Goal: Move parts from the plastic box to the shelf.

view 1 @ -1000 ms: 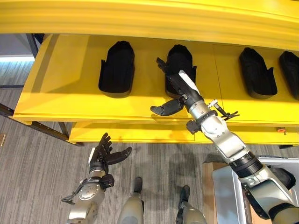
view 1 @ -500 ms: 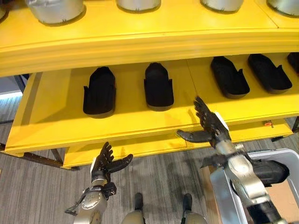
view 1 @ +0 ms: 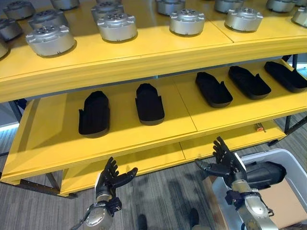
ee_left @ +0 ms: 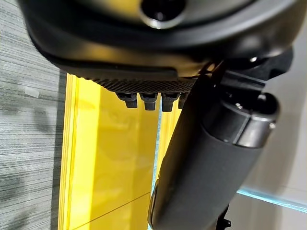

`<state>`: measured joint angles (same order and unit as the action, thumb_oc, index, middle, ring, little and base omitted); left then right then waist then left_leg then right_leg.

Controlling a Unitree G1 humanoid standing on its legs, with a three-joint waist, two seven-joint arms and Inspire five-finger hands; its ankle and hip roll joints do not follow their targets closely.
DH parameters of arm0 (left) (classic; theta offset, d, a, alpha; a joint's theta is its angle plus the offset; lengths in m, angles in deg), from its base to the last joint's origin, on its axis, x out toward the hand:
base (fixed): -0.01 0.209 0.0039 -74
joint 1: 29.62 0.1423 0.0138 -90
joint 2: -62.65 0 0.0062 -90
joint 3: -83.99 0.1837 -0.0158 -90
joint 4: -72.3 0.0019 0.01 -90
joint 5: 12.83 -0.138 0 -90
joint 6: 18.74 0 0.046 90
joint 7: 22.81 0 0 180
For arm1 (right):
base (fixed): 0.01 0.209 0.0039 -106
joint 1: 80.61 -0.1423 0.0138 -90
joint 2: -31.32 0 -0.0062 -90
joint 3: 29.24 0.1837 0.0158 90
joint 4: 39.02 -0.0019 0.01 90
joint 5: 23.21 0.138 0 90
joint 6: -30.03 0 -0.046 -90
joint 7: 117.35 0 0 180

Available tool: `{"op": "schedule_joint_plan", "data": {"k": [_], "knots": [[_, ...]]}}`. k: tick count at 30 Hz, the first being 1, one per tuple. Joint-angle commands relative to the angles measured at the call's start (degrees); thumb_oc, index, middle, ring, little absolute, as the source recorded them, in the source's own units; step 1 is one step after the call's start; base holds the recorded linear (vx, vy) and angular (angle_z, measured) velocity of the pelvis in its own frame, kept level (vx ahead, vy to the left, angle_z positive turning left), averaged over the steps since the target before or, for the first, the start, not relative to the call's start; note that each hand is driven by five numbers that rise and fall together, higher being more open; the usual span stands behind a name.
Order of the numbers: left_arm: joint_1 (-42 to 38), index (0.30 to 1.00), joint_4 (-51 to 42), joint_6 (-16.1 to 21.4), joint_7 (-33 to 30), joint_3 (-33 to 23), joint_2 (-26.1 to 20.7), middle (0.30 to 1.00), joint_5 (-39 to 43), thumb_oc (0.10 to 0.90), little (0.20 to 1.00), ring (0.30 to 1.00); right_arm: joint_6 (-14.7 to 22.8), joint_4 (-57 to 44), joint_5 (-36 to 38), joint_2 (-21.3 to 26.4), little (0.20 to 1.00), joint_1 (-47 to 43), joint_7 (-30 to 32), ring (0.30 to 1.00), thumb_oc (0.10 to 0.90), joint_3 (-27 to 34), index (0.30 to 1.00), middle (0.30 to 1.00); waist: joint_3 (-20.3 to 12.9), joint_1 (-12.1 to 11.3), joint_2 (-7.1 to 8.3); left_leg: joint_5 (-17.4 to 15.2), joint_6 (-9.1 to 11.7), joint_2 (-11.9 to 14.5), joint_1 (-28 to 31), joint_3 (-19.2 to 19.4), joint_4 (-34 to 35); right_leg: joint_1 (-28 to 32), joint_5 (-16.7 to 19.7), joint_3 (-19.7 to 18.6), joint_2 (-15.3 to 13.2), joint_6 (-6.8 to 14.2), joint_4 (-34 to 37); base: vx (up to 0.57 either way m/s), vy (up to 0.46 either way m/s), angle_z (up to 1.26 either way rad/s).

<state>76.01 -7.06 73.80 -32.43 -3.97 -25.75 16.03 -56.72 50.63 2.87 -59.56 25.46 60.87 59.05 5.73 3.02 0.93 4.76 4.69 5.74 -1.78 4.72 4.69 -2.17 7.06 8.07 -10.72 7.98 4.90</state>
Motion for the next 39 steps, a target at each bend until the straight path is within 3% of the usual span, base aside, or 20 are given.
{"op": "schedule_joint_plan", "data": {"k": [1, 7, 11, 14, 16, 19, 20, 22, 28, 29, 34, 39], "knots": [[-3.17, 1.000, -1.51, 5.84, -0.52, -3.32, -1.51, 1.000, -1.45, 0.900, 1.000, 1.000, 6.60, -3.58, 4.05, 0.05, 1.000, -4.34, 0.04, 1.000, 0.900, 2.96, 1.000, 1.000, -1.91, 0.30, 0.87, -3.70, 0.12, 2.67, 1.58, 0.54, -1.15, 0.79, -1.51, 1.78, -4.13, 3.42, -2.50, 0.01, 0.068, 0.00], [-2.81, 1.000, -3.41, 6.34, 0.45, -3.69, -2.47, 1.000, -2.47, 0.900, 1.000, 1.000, 7.16, -3.33, 5.66, -1.48, 1.000, -2.75, 0.39, 1.000, 0.900, 4.80, 1.000, 1.000, -1.80, 0.74, 1.63, -5.98, -0.71, 1.27, 0.71, 0.45, -4.03, 0.76, 0.13, 1.03, -5.38, 4.16, -2.09, -0.03, 0.068, -0.01], [-5.59, 1.000, -4.50, 6.68, 1.48, -2.86, -6.43, 1.000, -5.16, 0.900, 1.000, 1.000, 7.83, -4.49, 9.39, -1.98, 1.000, -3.05, 0.00, 1.000, 0.900, 5.93, 1.000, 1.000, 0.71, 1.99, 3.26, -9.64, -1.53, -0.18, -5.90, 0.84, -13.63, -1.96, 2.84, -1.30, -6.78, 4.65, -2.16, -0.16, 0.112, -0.12], [-6.38, 1.000, -4.39, 7.29, 1.78, -3.10, -7.68, 1.000, -4.61, 0.900, 1.000, 1.000, 8.09, -4.73, 9.21, -2.99, 1.000, -1.83, -0.19, 1.000, 0.900, 7.79, 1.000, 1.000, 1.55, 3.86, 3.78, -10.12, -2.08, -0.49, -8.81, 1.68, -14.26, -5.72, 8.07, -2.93, -6.57, 5.52, -1.65, -0.18, 0.112, 0.02], [-6.52, 1.000, -4.24, 7.69, 1.09, -4.09, -8.08, 1.000, -4.36, 0.900, 1.000, 1.000, 8.29, -3.38, 9.93, -4.17, 1.000, -2.38, 0.07, 1.000, 0.900, 8.30, 1.000, 1.000, 1.76, 4.65, 4.26, -10.29, -2.45, 0.51, -9.66, 4.47, -14.39, -9.24, 13.01, -3.98, -5.97, 6.98, -1.30, -0.17, 0.099, -0.34], [-6.94, 1.000, -2.25, 7.82, 0.72, -4.06, -7.77, 1.000, -2.15, 0.900, 1.000, 1.000, 8.25, -2.96, 9.93, -4.39, 1.000, -2.21, 0.16, 1.000, 0.900, 7.44, 1.000, 1.000, 2.44, 3.89, 4.08, -9.91, -2.82, 2.47, -9.07, 7.37, -14.56, -9.65, 10.18, -1.83, -4.75, 6.52, -2.85, -0.12, 0.110, -1.32], [-8.04, 1.000, -2.02, 7.78, -0.48, -4.21, -8.13, 1.000, -2.54, 0.900, 1.000, 1.000, 8.22, -2.18, 11.54, -4.55, 1.000, -2.72, 0.67, 1.000, 0.900, 6.00, 1.000, 1.000, 2.99, 1.69, 2.83, -10.19, -3.32, 4.16, -8.08, 9.90, -14.04, -6.37, 4.02, 4.86, -5.27, 5.67, -8.94, -0.24, 0.238, -1.54], [-8.29, 1.000, -2.87, 7.69, -1.81, -4.47, -7.90, 1.000, -2.47, 0.900, 1.000, 1.000, 7.86, -2.39, 10.92, -4.36, 1.000, -3.76, 0.88, 1.000, 0.900, 4.98, 1.000, 1.000, 3.08, 0.62, 2.93, -7.96, -3.72, 4.86, -7.26, 12.96, -11.79, -3.73, 0.33, 6.56, -5.50, 4.53, -13.61, -0.25, 0.129, -1.49], [-5.83, 1.000, -4.01, 7.34, -1.70, -5.54, -6.29, 1.000, -0.35, 0.900, 1.000, 1.000, 7.23, -1.84, 8.48, -3.25, 1.000, -6.73, 1.45, 1.000, 0.900, 2.24, 1.000, 1.000, 2.52, -2.58, 4.40, -6.53, -2.65, 5.76, -7.42, 17.48, -11.81, 2.26, 1.50, 10.56, -7.52, 4.77, -7.75, -0.16, -0.074, -0.94], [-4.40, 1.000, -3.15, 7.16, -0.70, -5.81, -4.99, 1.000, -0.50, 0.900, 1.000, 1.000, 6.76, -2.55, 7.79, -3.05, 1.000, -5.56, 0.75, 1.000, 0.900, 2.09, 1.000, 1.000, 2.09, -2.33, 4.73, -5.88, -1.83, 6.59, -6.89, 18.30, -12.26, 2.73, -0.59, 9.36, -6.30, 4.54, -4.42, -0.07, -0.176, -0.85], [-2.43, 1.000, -2.27, 6.59, 0.63, -5.18, -2.79, 1.000, 0.71, 0.900, 1.000, 1.000, 6.44, -2.84, 10.39, -2.82, 1.000, -4.42, -0.12, 1.000, 0.900, 1.96, 1.000, 1.000, 0.88, -0.54, 3.60, -3.79, -0.23, 8.39, -4.97, 21.11, -10.27, 2.88, -1.55, 7.91, -3.76, 3.95, -0.40, 0.00, -0.101, -0.77], [-1.49, 1.000, -1.60, 6.04, 3.11, -3.12, -1.80, 1.000, 0.68, 0.900, 1.000, 1.000, 6.75, -4.24, 9.47, -1.97, 1.000, -1.97, -0.34, 1.000, 0.900, 3.57, 1.000, 1.000, 0.32, 2.72, 1.29, -1.03, 1.63, 9.95, -1.72, 23.91, -7.02, 2.22, -3.79, 5.08, -1.71, 3.08, 0.10, 0.01, -0.051, -0.43]]}}
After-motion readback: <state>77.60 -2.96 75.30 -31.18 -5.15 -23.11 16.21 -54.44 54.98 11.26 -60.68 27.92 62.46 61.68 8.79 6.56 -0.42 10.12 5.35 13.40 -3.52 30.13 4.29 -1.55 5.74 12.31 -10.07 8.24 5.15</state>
